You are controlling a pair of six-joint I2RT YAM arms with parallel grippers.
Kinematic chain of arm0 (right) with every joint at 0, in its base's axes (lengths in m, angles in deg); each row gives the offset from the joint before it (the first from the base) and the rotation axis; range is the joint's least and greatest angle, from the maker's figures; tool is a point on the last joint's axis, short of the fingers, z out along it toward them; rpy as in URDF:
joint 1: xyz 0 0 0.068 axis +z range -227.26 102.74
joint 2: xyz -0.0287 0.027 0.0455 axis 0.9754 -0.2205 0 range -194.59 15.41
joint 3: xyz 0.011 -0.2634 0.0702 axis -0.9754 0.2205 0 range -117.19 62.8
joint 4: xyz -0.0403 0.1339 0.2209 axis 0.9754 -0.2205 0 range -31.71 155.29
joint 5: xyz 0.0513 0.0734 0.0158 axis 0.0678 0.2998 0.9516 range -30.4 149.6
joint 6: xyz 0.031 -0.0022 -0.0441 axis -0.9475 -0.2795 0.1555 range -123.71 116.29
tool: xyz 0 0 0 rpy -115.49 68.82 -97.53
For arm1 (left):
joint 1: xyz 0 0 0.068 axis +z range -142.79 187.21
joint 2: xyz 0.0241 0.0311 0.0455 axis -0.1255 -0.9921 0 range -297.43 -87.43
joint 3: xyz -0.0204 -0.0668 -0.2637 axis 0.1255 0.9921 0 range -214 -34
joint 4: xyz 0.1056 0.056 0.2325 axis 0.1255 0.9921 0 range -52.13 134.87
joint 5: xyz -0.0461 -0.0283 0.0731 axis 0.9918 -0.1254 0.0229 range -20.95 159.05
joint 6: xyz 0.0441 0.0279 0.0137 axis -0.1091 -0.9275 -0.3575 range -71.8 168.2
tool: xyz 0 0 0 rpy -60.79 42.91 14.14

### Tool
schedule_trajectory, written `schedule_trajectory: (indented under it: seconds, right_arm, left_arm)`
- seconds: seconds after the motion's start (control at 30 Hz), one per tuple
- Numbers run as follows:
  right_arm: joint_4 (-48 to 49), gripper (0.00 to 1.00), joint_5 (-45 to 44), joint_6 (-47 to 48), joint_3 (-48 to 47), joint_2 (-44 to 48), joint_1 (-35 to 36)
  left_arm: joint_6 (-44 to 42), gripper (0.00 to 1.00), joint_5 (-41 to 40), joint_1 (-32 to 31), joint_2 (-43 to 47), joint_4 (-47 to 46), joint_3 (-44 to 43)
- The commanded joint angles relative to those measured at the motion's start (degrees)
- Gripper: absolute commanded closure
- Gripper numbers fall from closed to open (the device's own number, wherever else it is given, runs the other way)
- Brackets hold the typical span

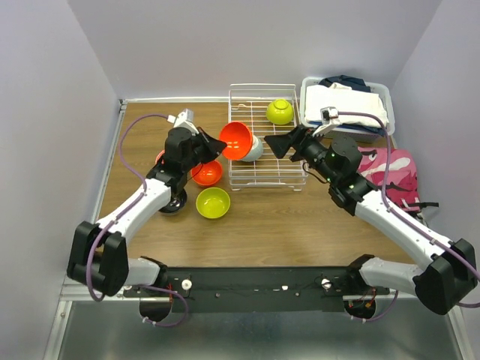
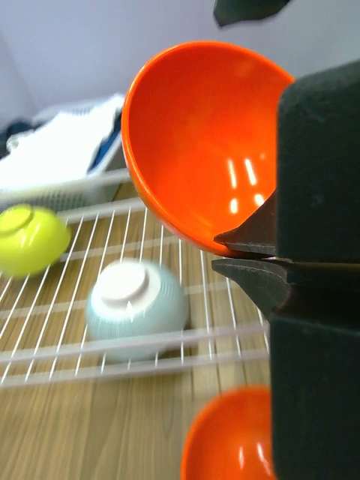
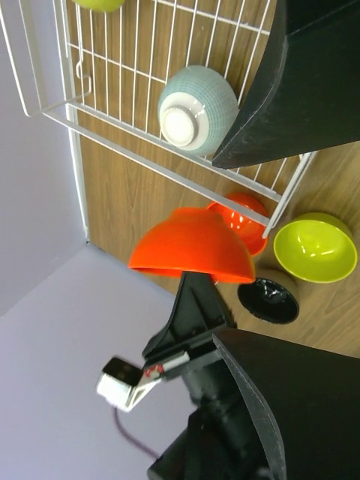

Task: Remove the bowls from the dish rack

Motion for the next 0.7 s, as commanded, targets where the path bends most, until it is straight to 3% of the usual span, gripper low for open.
schedule_trajectory:
  seconds: [0.0, 0.17, 0.3, 0.67]
  right_arm:
    - [-4.33, 0.05, -3.37, 5.58, -1.33, 2.16, 0.14]
    - [-6.18, 0.05, -5.83, 7.43, -1.42, 2.16, 0.05]
    - [-6.35, 0.05, -6.27, 7.7, -1.33, 1.64, -0.04]
    - [-6.44, 0.05, -7.15, 7.87, -0.98, 1.2, 0.05]
  left_arm:
    - [-17.03, 1.0, -13.83, 1.03, 5.31, 22.76, -6.33]
    - [-22.75, 1.0, -21.04, 2.96, 4.71, 33.34, -10.2]
    - [-23.11, 1.0, -18.16, 5.86, 0.15, 38.53, -11.69]
    - [-23.73, 1.0, -16.13, 6.66, -10.5, 39.6, -13.8]
